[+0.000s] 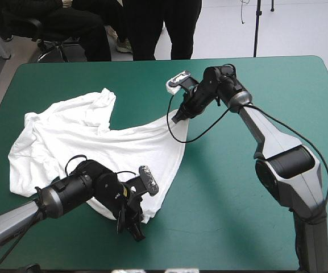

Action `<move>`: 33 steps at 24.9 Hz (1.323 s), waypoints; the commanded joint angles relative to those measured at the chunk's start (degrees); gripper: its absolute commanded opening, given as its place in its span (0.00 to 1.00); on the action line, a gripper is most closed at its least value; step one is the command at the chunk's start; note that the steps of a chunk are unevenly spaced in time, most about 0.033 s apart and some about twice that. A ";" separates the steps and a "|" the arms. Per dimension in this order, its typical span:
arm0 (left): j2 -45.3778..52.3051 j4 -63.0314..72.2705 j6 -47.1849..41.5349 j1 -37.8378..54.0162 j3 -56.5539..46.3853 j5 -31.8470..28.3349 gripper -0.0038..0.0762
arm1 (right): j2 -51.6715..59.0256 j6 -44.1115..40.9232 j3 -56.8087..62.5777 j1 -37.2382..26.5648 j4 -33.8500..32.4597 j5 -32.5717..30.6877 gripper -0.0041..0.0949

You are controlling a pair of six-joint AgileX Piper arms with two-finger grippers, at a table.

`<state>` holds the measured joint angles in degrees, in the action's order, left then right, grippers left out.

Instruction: Fold the cloth

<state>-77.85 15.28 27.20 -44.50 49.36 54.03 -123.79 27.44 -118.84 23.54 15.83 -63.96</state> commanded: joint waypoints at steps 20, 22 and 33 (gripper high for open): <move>7.00 -27.66 -16.73 -0.58 60.68 19.65 0.03 | 36.84 -10.17 -1.84 -7.61 -6.76 8.12 0.02; 6.87 -33.11 -17.21 -0.58 67.04 17.98 0.03 | 41.21 -11.27 -1.92 -7.61 -7.49 11.27 0.02; 6.76 -44.00 -19.80 -0.58 80.53 -6.85 0.03 | 57.95 -16.81 -1.96 -7.61 -10.02 31.80 0.03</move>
<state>-72.07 -27.18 8.07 -44.60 126.82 56.97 -69.05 10.79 -119.36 16.26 6.07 -39.58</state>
